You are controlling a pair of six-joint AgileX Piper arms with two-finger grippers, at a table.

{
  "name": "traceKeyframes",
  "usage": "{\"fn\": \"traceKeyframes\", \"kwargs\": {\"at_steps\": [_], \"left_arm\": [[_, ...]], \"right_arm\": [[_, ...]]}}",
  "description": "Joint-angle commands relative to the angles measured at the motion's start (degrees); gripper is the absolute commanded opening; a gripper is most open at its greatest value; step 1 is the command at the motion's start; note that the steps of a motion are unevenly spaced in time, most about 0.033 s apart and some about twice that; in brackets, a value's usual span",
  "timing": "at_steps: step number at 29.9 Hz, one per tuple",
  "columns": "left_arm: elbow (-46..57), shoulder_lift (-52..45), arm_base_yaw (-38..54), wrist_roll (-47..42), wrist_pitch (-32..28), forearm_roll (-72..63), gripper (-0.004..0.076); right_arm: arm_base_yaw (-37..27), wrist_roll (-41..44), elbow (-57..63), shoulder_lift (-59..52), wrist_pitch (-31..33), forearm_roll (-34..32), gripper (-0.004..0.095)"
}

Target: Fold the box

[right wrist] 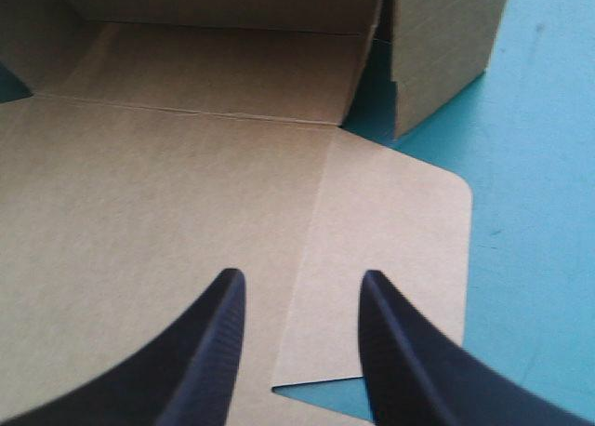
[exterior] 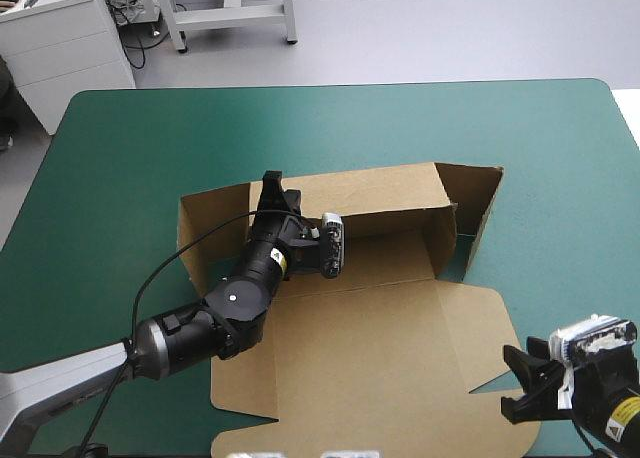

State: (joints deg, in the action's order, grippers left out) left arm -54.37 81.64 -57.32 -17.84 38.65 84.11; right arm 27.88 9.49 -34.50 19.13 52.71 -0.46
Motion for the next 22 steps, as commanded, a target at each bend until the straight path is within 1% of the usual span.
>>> {"fn": "traceKeyframes", "kwargs": {"at_steps": [1,3,5,7,8,12,14,17,18,20,22], "left_arm": [[-1.13,-1.16,-0.63,-0.57,-0.48,1.36,-0.0032],[-1.13,-1.16,-0.63,-0.57,-0.48,1.36,-0.0032],[-1.13,-1.16,-0.63,-0.57,-0.48,1.36,-0.0032],[-1.13,-1.16,-0.63,-0.57,-0.48,1.36,-0.0032],[-1.13,-1.16,-0.63,-0.57,-0.48,1.36,-0.0032],[-1.13,-1.16,-0.63,-0.57,-0.22,1.36,-0.0032],[-1.13,-1.16,-0.63,-0.57,0.16,1.36,-0.0032],[-1.13,-1.16,-0.63,-0.57,0.16,1.36,-0.0032],[-1.13,-1.16,-0.63,-0.57,0.16,1.36,-0.0032],[-1.13,-1.16,-0.63,-0.57,0.16,1.36,-0.0032],[-1.13,-1.16,-0.63,-0.57,0.16,1.36,-0.0032]], "right_arm": [[-0.21,5.96,-5.03,6.49,-4.46,-6.74,0.057],[-0.21,9.98,-8.43,11.13,-4.12,-12.0,0.069],[-0.21,12.45,-12.24,15.92,-2.31,-16.11,0.0751],[-0.21,12.7,-16.99,21.12,0.11,-19.19,0.0757],[-0.21,12.7,-19.31,23.98,0.25,-20.72,0.0757],[-0.21,12.7,-27.85,33.2,-3.54,-24.32,0.0757],[-0.21,12.6,-32.52,36.96,-3.63,-25.01,0.0757],[-0.47,10.99,-40.89,43.19,-0.22,-25.14,0.0754],[-1.44,9.93,-43.77,45.61,1.16,-24.91,0.0746],[-4.2,6.84,-49.05,50.64,3.45,-22.77,0.0733],[-8.95,1.76,-55.15,55.71,5.95,-16.98,0.0722]]}}
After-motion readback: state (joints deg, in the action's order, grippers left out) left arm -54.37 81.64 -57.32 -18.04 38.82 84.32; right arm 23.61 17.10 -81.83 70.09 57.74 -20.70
